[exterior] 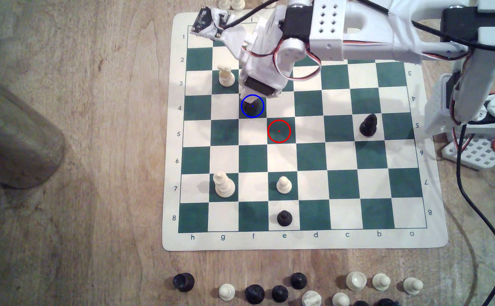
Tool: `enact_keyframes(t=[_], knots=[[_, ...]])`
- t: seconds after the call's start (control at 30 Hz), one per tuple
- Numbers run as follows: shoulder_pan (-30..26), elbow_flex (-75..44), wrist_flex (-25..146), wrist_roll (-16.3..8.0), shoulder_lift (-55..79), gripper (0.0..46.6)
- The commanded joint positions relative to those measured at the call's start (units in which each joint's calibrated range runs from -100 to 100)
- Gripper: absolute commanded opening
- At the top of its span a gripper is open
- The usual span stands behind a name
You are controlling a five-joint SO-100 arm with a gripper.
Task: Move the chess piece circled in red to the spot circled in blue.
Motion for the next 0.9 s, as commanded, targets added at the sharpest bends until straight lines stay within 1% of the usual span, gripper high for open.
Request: enact_keyframes(t=[0.0, 0.37, 0.4, 0.5, 0.6, 0.63, 0.67, 0.7, 0.73, 0.87], knots=[[0.33, -5.1, -0.84, 0.49, -0.75, 1.2], [0.01, -4.56, -1.09, 0.54, 0.7, 1.4], [-0.06, -4.56, -1.09, 0.59, 0.87, 1.7], [-0.14, -4.56, -1.49, 0.83, 1.29, 5.5], [-0.14, -4.56, -1.41, 1.03, 1.29, 5.9], [-0.14, -4.56, -1.41, 1.07, 1.29, 6.8], [-0.14, -4.56, -1.33, 1.07, 1.29, 8.7], [-0.06, -4.56, -1.09, 1.22, 1.29, 12.5], [0.01, -4.56, -0.51, 1.32, 1.12, 17.7], [0.8, -4.38, 0.47, 0.83, -1.0, 26.5]])
